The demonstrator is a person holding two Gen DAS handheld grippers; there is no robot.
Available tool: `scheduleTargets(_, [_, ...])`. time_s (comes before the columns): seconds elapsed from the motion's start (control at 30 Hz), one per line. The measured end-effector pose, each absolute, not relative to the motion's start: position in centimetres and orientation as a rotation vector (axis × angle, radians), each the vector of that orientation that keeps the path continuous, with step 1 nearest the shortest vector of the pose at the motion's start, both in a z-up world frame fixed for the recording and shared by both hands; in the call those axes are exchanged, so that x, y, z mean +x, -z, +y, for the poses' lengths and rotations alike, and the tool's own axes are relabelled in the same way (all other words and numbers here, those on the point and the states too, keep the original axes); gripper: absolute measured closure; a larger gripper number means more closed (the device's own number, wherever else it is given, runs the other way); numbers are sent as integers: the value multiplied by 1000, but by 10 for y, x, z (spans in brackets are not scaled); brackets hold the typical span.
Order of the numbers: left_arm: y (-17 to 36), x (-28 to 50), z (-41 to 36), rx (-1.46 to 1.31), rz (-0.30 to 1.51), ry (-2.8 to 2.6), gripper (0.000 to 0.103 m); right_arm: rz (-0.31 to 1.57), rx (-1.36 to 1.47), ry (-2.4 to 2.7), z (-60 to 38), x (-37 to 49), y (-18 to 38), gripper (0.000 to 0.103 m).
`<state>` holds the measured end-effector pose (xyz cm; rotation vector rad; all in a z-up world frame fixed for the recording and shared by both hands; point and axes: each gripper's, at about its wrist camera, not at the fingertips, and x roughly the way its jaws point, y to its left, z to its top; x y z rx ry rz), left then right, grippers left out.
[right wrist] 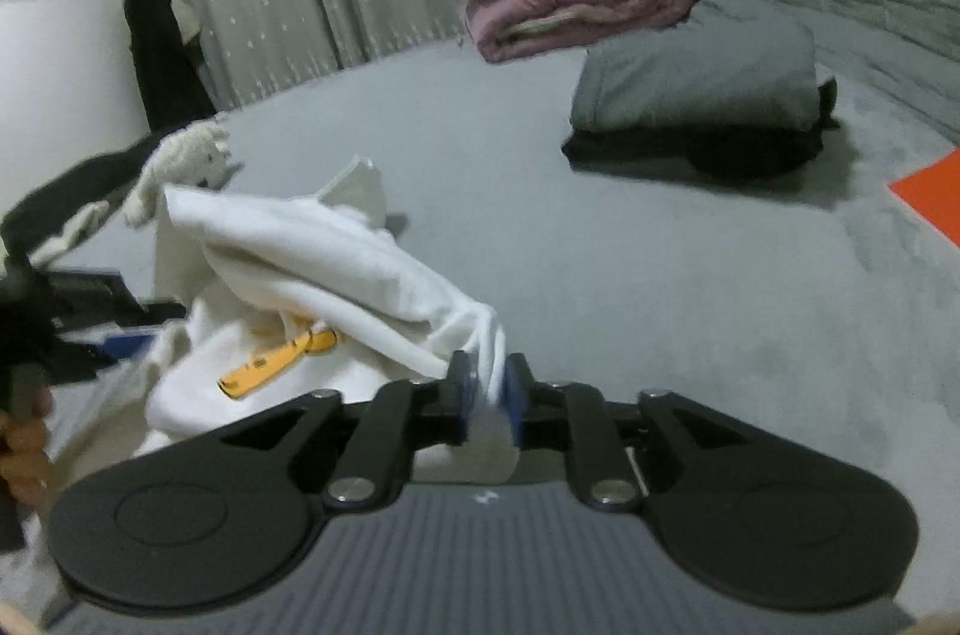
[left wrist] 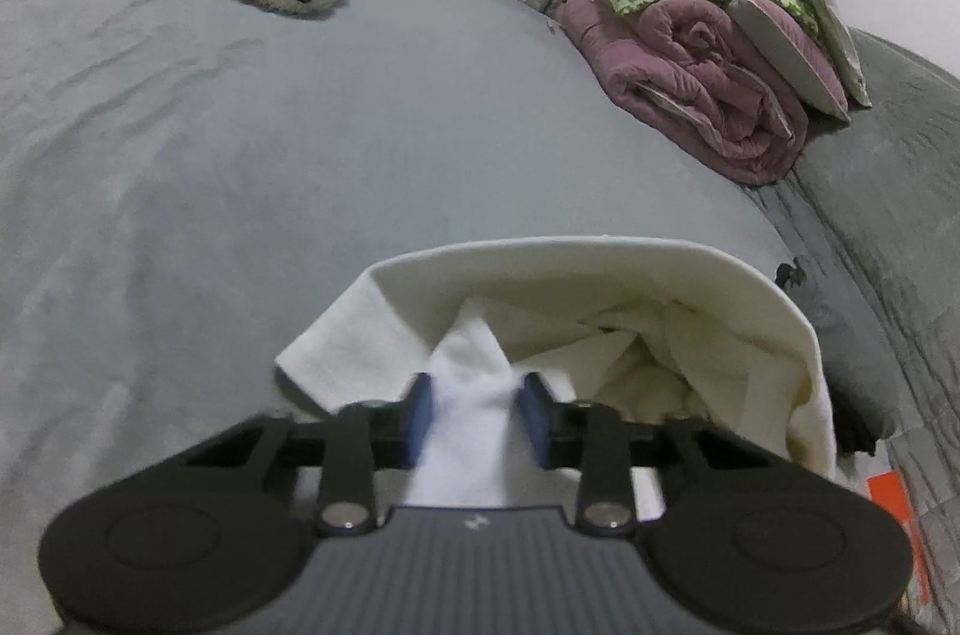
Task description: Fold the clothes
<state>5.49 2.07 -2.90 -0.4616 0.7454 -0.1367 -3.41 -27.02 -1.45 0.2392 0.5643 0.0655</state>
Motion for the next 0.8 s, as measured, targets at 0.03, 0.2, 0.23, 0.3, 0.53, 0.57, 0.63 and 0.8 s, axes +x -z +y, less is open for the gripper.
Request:
scheduleTargets(0.03, [28,53,21,-454,741,132,92,547,241,-74,-270,-33,11,48])
scheduleTargets(0.2, [19,40,18,-393,699,114,99,476,212,-113,-255,-31,-8,46])
scheduleTargets(0.23, [16,36,17,-373,686,116,99,465,206,-118,-251,-29,-11,45])
scheduleTargets(0.3, [10,26,18,-335,660,121,99,449,203,-131,-243,-26,-16,45])
scheduleTargets(0.53, [-6,-8,38,-302,608,177,100,436,178,-174,-212,-11,-21,44])
scheduleTargets(0.57, [-8,-12,42,-304,610,185,100,435,169,-181,-208,-10,-21,44])
scheduleTargets(0.63, [-10,-22,49,-307,615,201,100,435,153,-194,-200,-8,-21,44])
scheduleTargets(0.8, [-19,-45,62,-299,602,240,103,437,125,-222,-179,0,-20,44])
